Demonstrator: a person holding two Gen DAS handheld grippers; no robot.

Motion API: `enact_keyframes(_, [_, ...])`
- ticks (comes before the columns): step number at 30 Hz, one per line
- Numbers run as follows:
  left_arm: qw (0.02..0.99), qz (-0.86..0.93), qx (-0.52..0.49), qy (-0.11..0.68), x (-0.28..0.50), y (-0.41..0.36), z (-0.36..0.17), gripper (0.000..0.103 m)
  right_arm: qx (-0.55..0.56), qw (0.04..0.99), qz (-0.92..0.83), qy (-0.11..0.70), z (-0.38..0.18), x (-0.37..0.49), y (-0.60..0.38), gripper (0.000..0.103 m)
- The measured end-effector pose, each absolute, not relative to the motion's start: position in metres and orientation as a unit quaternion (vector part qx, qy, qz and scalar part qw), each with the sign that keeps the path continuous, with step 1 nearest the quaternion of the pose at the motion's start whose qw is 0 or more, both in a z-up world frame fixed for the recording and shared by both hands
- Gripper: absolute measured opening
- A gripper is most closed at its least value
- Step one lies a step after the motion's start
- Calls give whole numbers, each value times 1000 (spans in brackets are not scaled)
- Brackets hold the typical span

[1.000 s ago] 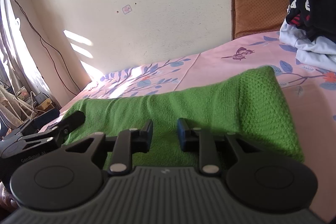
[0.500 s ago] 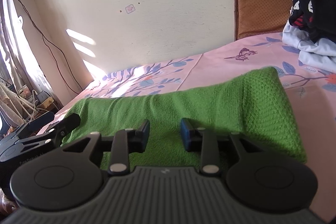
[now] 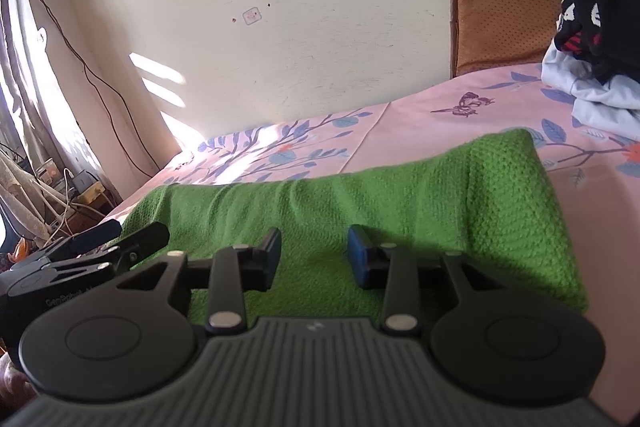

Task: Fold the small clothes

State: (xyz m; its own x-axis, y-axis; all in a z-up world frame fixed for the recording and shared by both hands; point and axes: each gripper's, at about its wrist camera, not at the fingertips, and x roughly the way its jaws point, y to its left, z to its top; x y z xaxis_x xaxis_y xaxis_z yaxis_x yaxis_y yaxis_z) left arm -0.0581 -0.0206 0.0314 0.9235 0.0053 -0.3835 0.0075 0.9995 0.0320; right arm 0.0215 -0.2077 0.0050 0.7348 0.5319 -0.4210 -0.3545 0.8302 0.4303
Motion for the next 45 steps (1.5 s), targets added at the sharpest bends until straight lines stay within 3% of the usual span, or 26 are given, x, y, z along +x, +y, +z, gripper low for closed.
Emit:
enact_keyframes(7, [975,-21,-6,219,-52,-14,29,103,140,936,202,251,10,-1,-208,40])
enact_keyframes(9, [974,-25,-15,225,-50,-11,29,103,145,948,170,225,16,-17,-222,57])
enact_keyframes(11, [971,-31,-31,236,-47,-6,29,103,162,957,135,200,22,-31,-243,68])
enact_keyframes(15, [967,-51,-81,238,-45,10,30,103,235,945,84,210,26,-42,-295,80])
enact_keyframes(18, [963,-81,-121,226,-49,18,34,97,287,912,102,274,12,-31,-309,80])
enact_keyframes(20, [955,-119,-128,240,-46,16,38,87,289,893,117,326,2,-20,-300,77])
enact_keyframes(22, [938,-161,-132,276,-38,11,38,59,260,896,128,336,2,-14,-285,68])
enact_keyframes(24, [913,-193,-139,330,-25,6,31,36,260,891,129,348,-1,-8,-273,41])
enact_keyframes(26, [905,-194,-148,348,-18,5,22,25,284,878,135,361,-1,-1,-271,27])
enact_keyframes(28, [903,-197,-149,353,-16,8,22,21,302,876,172,335,20,-1,-266,24])
enact_keyframes(32, [889,-217,-190,357,-16,30,29,20,242,893,262,276,80,4,-220,24])
enact_keyframes(35, [902,-199,-231,305,-27,75,52,21,198,885,324,271,102,23,-167,23])
enact_keyframes(36, [909,-183,-239,288,-32,90,60,25,178,879,346,275,105,32,-145,23])
enact_keyframes(41, [936,-79,-255,230,-65,166,91,40,96,850,406,322,74,66,-38,24])
enact_keyframes(43, [941,-51,-250,224,-69,181,98,52,71,832,421,355,49,71,-3,26])
enact_keyframes(45, [941,-40,-249,227,-66,185,100,54,56,808,447,379,24,74,17,30])
